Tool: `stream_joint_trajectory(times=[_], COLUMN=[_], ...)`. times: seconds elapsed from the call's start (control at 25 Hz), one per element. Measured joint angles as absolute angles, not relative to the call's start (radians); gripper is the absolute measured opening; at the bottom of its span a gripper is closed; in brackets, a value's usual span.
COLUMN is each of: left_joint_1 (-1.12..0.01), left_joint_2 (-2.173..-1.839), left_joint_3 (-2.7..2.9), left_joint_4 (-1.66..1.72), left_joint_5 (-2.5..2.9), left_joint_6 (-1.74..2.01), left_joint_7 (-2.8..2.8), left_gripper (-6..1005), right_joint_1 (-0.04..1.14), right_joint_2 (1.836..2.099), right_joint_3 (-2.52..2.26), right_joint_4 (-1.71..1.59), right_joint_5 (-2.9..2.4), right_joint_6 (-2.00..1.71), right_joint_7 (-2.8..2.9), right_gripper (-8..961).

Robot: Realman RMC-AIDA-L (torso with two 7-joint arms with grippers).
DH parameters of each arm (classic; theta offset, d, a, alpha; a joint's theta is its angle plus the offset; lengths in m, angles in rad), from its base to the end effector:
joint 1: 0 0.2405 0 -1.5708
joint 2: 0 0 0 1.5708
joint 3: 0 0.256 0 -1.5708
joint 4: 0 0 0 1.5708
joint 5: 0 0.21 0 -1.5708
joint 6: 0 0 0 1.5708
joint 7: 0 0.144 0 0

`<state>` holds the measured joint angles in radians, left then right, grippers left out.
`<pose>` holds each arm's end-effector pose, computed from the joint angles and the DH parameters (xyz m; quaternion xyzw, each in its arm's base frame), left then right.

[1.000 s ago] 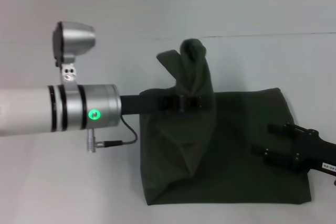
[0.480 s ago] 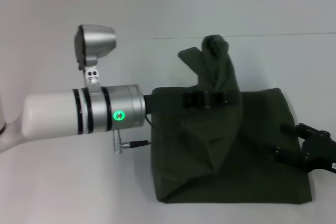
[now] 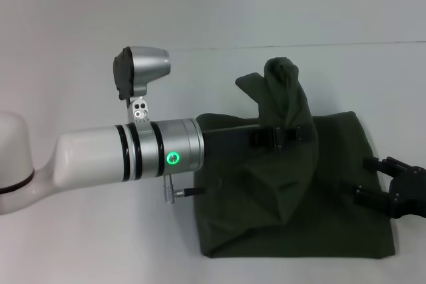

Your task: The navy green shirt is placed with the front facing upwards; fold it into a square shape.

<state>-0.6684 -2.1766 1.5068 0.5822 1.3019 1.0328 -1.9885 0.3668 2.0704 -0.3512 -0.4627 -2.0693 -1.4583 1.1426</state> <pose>-0.1403 0.3538 -0.1181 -0.8396 -0.4565 -0.2943 0.0095 0.3507 0.2758 0.0011 -0.8732 0.3143 0.2587 0.2681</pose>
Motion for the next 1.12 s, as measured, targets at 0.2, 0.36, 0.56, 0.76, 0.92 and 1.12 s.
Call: stream_joint_trajectory(times=[0.2,0.36,0.56,0.76,0.92,1.12], left_joint_1=[-0.669,-0.664,-0.674,-0.686,-0.700,-0.702], left_joint_2=[-2.177,-2.177,-2.177,-2.177,-2.177,-2.177], left_joint_3=[1.537,1.538,1.563,1.662,1.734,1.742], left_joint_4=[0.569,0.563,0.537,0.521,0.515,0.516], left_joint_5=[1.226,1.196,1.183,1.118,1.048,0.979], left_joint_6=[1.019,1.015,1.000,0.939,0.904,0.904], left_joint_7=[-1.931,-1.906,-1.890,-1.880,-1.878,-1.864], left_gripper=[136,160,190,221,245,276], right_joint_1=[0.368,0.371,0.371,0.371,0.371,0.351], right_joint_2=[2.066,2.063,2.061,2.058,2.057,2.057], right_joint_3=[-0.351,-0.351,-0.349,-0.340,-0.338,-0.324], right_joint_4=[-0.463,-0.463,-0.463,-0.465,-0.477,-0.556], right_joint_5=[-2.069,-2.070,-2.068,-2.068,-2.068,-2.068], right_joint_6=[-1.458,-1.458,-1.458,-1.460,-1.464,-1.487], right_joint_7=[1.144,1.148,1.149,1.150,1.155,1.201], right_gripper=[884,883,882,884,882,883])
